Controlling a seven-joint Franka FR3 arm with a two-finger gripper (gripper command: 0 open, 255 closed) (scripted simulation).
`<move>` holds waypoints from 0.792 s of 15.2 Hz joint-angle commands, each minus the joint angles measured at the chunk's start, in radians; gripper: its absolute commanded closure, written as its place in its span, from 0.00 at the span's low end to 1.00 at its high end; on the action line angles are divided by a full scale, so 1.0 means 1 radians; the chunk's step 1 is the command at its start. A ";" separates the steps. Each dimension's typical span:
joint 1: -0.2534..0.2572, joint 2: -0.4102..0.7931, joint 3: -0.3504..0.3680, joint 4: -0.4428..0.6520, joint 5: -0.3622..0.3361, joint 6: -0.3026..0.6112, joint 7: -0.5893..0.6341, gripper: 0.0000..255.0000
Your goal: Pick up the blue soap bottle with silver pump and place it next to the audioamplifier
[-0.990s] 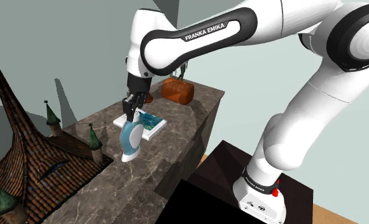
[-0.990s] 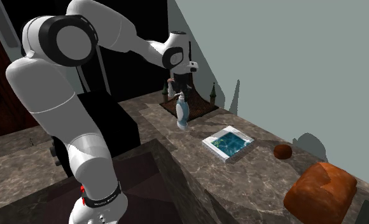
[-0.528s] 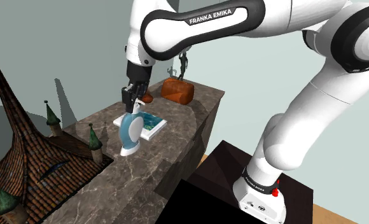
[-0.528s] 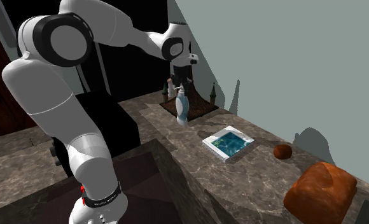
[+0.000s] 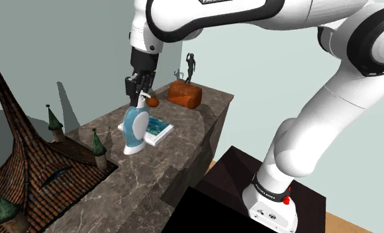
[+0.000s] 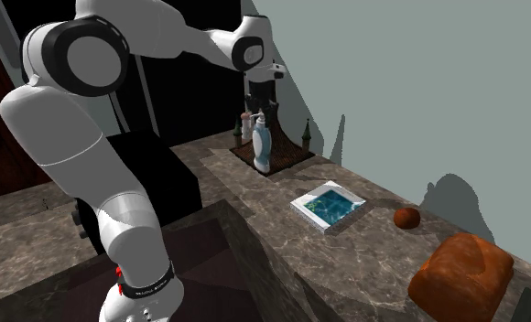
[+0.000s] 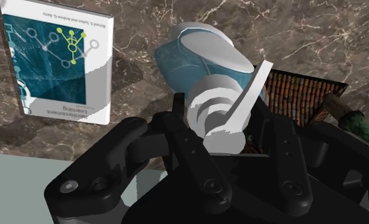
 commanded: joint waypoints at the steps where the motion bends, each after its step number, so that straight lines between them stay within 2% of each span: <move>1: -0.001 -0.002 -0.002 0.025 -0.001 -0.028 0.001 1.00; 12: -0.005 0.004 -0.008 0.179 -0.010 -0.175 0.014 1.00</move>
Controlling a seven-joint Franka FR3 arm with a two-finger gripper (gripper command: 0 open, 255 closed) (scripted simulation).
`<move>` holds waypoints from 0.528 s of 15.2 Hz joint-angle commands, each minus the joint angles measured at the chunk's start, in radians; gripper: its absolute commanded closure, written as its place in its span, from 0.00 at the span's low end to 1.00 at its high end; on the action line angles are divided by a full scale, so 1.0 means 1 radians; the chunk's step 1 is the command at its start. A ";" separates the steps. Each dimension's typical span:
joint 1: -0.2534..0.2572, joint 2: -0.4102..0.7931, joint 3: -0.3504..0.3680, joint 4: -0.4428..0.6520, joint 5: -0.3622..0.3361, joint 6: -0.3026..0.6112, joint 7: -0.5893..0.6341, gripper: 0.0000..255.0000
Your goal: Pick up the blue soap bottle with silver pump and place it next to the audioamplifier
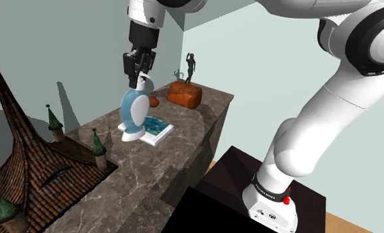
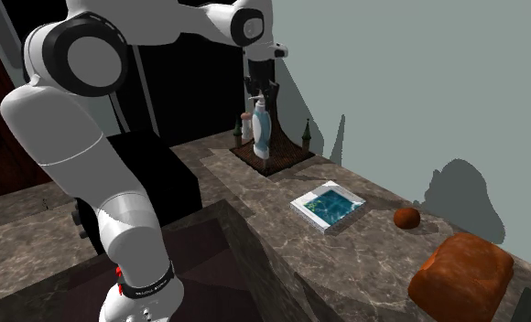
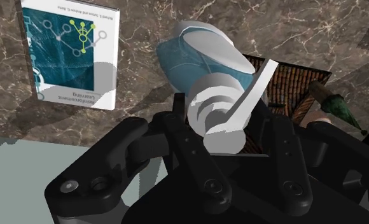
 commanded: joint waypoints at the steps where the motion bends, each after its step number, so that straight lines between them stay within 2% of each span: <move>1: -0.001 0.002 -0.001 0.031 -0.002 -0.028 0.003 1.00; 8: -0.003 0.023 -0.002 0.146 -0.010 -0.124 0.014 1.00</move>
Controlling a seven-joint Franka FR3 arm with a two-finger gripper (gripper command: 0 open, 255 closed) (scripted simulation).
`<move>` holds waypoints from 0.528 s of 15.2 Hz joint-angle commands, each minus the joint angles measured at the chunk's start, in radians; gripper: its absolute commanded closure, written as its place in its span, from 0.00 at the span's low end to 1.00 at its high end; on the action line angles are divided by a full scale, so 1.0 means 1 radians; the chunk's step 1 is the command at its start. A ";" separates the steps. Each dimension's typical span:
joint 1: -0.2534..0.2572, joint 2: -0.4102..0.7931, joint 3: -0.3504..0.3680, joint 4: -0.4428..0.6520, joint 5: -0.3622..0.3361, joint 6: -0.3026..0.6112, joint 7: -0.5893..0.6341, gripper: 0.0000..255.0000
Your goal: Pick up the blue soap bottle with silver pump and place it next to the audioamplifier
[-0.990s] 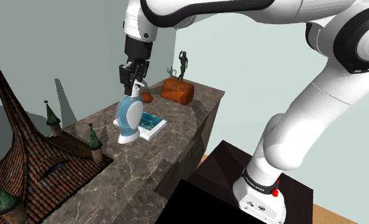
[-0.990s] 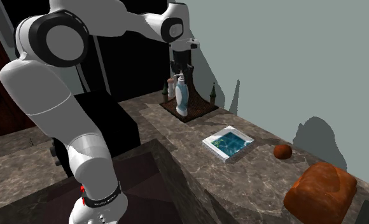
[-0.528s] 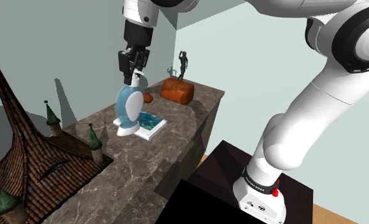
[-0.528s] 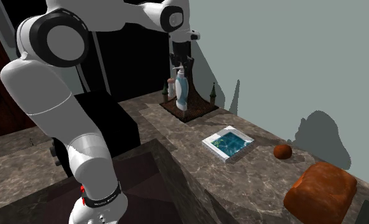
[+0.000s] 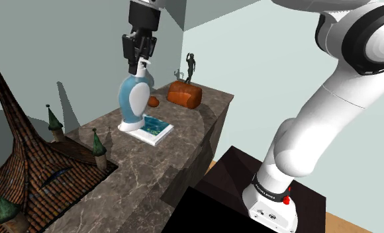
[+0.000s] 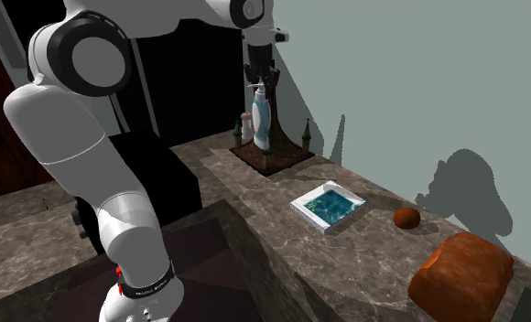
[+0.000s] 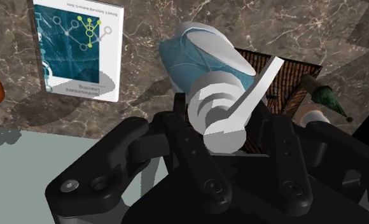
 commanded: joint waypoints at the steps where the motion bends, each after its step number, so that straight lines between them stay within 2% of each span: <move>1: 0.000 0.010 0.002 0.037 -0.004 -0.027 0.007 1.00; 8: -0.001 0.046 0.005 0.171 -0.015 -0.126 0.021 1.00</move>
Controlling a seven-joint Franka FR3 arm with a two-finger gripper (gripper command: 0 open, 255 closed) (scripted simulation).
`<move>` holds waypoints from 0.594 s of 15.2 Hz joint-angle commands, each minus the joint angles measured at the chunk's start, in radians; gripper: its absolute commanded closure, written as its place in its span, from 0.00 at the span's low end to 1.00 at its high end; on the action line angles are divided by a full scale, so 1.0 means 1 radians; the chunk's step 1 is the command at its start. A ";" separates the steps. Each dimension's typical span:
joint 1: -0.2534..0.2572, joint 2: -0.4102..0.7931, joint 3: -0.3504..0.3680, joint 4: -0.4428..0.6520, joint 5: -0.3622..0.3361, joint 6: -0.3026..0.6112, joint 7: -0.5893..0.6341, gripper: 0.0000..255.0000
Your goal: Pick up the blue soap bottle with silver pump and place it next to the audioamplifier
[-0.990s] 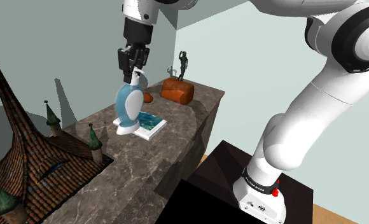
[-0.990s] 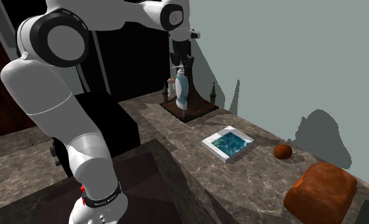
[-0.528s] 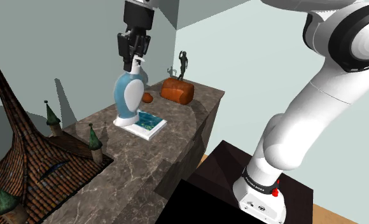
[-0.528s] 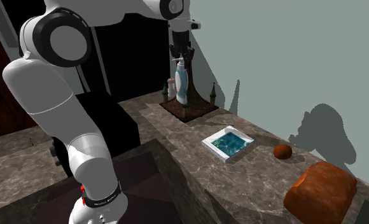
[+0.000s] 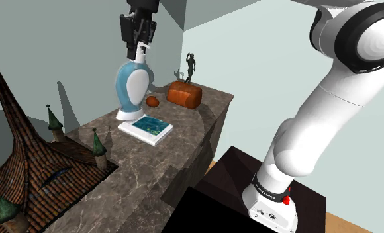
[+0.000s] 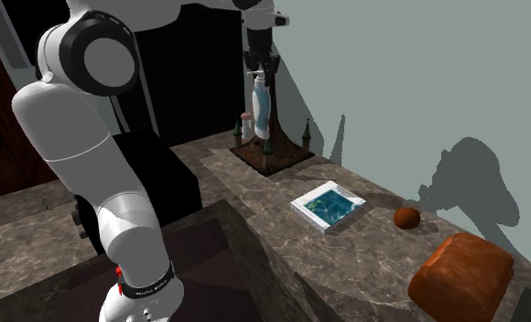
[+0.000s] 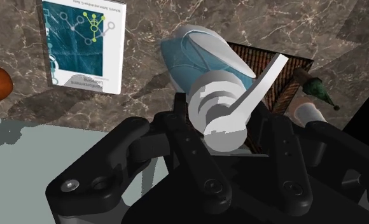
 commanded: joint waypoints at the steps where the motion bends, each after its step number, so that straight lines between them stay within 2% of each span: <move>1: 0.000 0.013 0.002 0.042 -0.004 -0.029 0.005 1.00; 7: 0.001 0.053 0.007 0.164 -0.016 -0.112 0.020 1.00; 9: 0.018 0.015 0.026 0.126 -0.007 -0.106 0.056 1.00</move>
